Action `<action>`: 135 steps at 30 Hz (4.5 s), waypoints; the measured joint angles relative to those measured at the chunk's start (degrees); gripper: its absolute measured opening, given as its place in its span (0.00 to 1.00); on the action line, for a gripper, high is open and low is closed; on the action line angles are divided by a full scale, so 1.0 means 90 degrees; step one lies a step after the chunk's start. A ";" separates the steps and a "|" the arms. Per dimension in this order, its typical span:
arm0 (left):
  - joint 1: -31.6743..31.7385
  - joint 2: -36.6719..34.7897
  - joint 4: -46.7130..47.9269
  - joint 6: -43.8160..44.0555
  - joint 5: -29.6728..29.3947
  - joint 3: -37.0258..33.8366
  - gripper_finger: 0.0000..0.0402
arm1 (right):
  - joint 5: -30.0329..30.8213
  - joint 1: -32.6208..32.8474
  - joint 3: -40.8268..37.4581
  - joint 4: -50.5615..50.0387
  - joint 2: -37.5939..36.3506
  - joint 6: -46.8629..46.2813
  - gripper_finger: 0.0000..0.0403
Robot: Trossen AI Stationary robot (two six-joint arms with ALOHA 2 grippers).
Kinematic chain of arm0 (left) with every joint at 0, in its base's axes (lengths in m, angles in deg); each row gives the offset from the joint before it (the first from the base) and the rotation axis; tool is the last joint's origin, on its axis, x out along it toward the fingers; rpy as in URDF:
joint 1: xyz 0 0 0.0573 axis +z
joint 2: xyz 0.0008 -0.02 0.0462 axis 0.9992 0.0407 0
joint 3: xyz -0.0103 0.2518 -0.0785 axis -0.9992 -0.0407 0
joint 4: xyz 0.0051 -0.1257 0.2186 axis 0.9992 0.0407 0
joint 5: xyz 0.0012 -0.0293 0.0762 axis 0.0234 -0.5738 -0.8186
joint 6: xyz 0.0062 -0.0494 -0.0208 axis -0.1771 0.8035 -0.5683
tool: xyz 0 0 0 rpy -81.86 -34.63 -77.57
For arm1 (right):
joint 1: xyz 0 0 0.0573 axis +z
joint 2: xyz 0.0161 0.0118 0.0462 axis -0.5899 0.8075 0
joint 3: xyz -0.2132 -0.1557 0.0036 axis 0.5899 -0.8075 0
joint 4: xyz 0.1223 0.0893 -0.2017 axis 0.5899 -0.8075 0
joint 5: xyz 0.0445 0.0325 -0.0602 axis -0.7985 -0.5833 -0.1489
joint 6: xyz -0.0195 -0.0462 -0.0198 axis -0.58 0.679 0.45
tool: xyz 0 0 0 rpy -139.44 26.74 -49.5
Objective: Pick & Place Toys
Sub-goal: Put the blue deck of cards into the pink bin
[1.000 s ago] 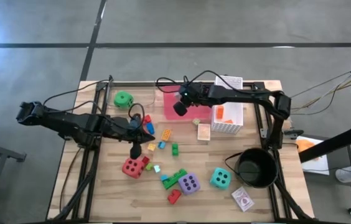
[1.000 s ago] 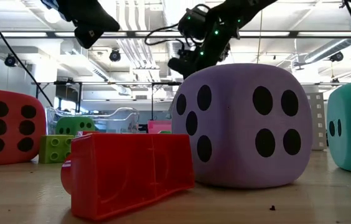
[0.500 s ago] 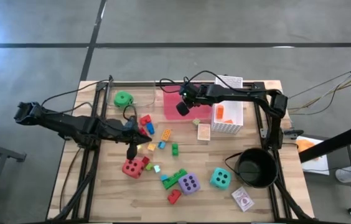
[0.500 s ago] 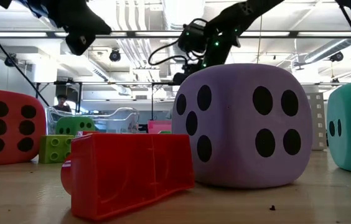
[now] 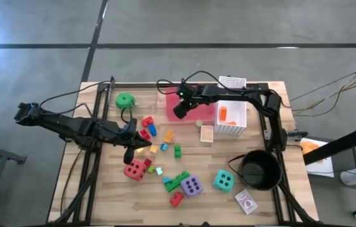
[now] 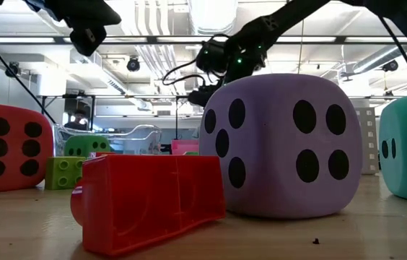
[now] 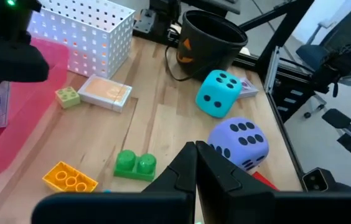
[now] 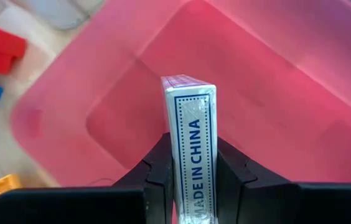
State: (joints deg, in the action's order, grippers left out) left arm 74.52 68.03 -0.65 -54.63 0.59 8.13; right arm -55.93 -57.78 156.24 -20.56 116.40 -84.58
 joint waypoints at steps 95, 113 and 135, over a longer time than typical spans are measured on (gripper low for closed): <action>-0.0017 0.0005 0.0332 0.0340 0.0070 -0.0002 0.02 | 0.2028 0.0660 0.0123 -0.1296 -0.0039 0.3635 0.14; -0.0029 0.0002 0.0346 0.0461 0.0078 -0.0002 0.02 | 0.2941 0.1059 -0.0063 -0.1171 0.0413 0.4272 0.14; -0.0034 0.0002 0.0347 0.0459 0.0087 -0.0002 0.02 | 0.2074 0.1055 -0.0087 -0.1248 0.0479 0.4012 0.47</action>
State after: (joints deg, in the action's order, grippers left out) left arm 74.21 68.05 2.48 -50.50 1.38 8.11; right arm -37.26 -48.29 155.45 -31.79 120.71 -48.47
